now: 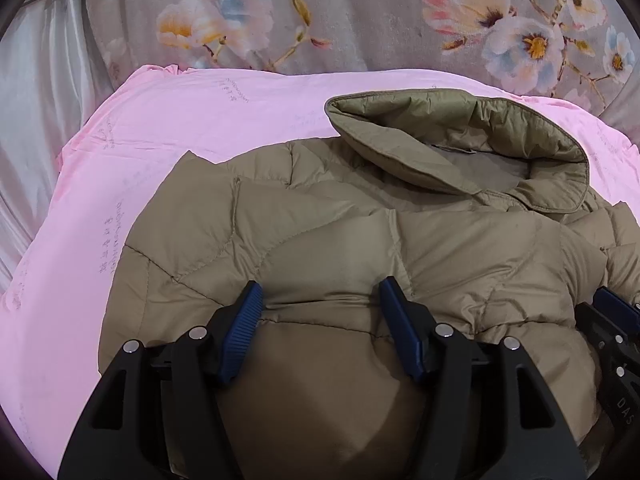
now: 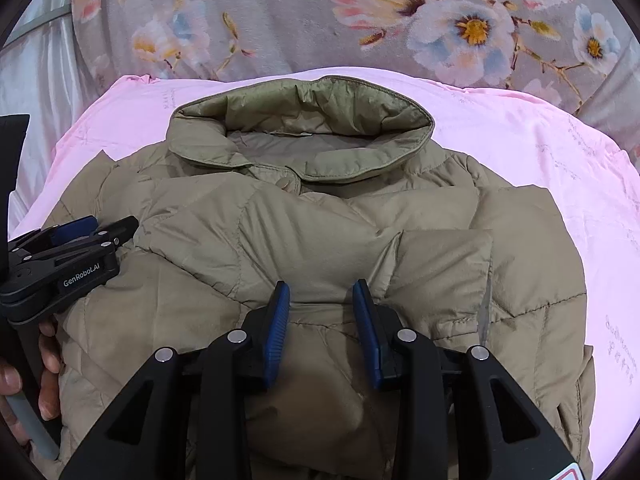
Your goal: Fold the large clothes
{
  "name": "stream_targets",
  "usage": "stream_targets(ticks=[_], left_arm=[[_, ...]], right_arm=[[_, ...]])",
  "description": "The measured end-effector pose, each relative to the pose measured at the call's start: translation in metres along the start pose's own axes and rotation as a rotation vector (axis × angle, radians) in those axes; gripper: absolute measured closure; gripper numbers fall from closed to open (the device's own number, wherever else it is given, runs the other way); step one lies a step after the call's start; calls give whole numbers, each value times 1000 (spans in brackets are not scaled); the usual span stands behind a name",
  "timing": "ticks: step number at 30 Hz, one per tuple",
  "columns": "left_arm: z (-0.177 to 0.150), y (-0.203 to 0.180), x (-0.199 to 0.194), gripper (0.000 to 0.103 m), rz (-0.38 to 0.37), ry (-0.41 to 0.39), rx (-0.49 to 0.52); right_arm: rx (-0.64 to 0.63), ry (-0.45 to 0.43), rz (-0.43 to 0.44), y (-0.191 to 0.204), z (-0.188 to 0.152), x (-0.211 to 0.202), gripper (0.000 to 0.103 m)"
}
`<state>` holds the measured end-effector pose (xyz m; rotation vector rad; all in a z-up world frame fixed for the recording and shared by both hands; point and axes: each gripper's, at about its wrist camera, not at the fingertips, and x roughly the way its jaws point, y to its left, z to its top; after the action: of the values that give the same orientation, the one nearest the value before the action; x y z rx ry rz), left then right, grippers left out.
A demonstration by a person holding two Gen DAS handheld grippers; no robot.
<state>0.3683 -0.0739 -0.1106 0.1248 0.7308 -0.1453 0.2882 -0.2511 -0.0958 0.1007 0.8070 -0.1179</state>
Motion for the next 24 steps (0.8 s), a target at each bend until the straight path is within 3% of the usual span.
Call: stream_targets(ticks=[12, 16, 18, 21, 23, 24], left_arm=[[-41, 5, -31, 43, -11, 10, 12], [-42, 11, -37, 43, -35, 11, -11], [-33, 18, -45, 43, -67, 31, -39], [-4, 36, -65, 39, -188, 23, -145], [19, 41, -67, 22, -256, 25, -206], [31, 41, -63, 19, -286, 39, -234]], right_arm=[[8, 11, -17, 9, -37, -38, 70], [22, 29, 14, 5, -32, -39, 70], [71, 36, 61, -4, -23, -45, 63], [181, -30, 124, -24, 1, -60, 47], [283, -12, 197, -40, 19, -53, 43], [330, -1, 231, -47, 25, -47, 43]])
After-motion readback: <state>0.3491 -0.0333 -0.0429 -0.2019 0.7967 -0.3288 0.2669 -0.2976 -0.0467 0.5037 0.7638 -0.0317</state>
